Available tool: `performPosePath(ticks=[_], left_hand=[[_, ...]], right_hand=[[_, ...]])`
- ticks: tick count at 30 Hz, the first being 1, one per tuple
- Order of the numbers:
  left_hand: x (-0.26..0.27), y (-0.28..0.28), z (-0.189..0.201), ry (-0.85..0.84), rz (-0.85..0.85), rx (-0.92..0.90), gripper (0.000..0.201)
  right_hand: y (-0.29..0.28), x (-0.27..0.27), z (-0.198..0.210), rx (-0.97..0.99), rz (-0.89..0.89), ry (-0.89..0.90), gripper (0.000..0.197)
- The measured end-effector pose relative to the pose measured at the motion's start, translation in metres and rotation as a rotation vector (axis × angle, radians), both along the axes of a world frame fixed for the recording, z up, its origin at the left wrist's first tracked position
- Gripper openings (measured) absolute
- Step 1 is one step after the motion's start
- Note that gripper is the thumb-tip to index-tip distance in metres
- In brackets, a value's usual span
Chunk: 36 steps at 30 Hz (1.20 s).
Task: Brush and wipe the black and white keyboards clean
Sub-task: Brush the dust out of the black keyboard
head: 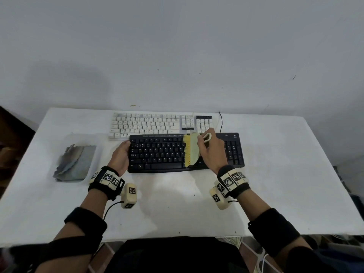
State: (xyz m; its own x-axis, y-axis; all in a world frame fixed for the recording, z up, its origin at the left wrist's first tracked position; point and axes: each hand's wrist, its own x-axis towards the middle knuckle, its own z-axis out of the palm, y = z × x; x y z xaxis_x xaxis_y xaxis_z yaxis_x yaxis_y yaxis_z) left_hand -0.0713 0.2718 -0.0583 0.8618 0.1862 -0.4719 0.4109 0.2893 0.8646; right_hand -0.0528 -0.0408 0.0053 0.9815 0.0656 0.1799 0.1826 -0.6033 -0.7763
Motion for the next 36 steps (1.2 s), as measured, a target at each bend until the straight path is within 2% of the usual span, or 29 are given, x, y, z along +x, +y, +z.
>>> performPosePath(ticks=[4,9,11,18,20,22,26,28,32,36], left_hand=[[-0.001,-0.002,0.002,-0.003,0.000,-0.012,0.035],[0.001,-0.003,0.000,0.000,0.032,-0.018,0.032],[0.001,-0.003,-0.001,0.000,0.036,-0.015,0.033],[0.001,-0.003,-0.001,0.005,0.037,-0.024,0.035],[0.001,-0.004,0.001,0.000,0.033,-0.026,0.033],[0.001,-0.004,0.001,-0.002,0.034,-0.028,0.032],[0.000,-0.004,0.001,-0.002,0.037,-0.040,0.036],[0.000,-0.003,0.001,-0.002,0.037,-0.038,0.038],[0.001,-0.001,-0.001,0.010,0.042,-0.048,0.040],[-0.001,-0.004,0.005,0.001,0.046,-0.053,0.033]], right_hand=[[-0.008,-0.007,0.000,0.005,0.065,0.047,0.018],[-0.007,0.001,0.004,0.060,-0.079,-0.007,0.020],[-0.002,0.002,0.002,0.045,-0.074,-0.018,0.019],[-0.002,-0.005,0.005,-0.041,0.205,0.044,0.018],[-0.009,0.002,0.011,-0.056,0.221,0.056,0.020],[-0.013,0.009,0.016,-0.005,0.175,0.054,0.023],[-0.005,0.017,0.016,0.091,-0.081,0.011,0.024],[0.004,0.018,0.012,0.104,-0.122,0.010,0.024],[0.019,0.009,0.004,0.038,0.022,0.035,0.019],[0.018,-0.004,0.008,-0.024,0.160,0.054,0.017]])
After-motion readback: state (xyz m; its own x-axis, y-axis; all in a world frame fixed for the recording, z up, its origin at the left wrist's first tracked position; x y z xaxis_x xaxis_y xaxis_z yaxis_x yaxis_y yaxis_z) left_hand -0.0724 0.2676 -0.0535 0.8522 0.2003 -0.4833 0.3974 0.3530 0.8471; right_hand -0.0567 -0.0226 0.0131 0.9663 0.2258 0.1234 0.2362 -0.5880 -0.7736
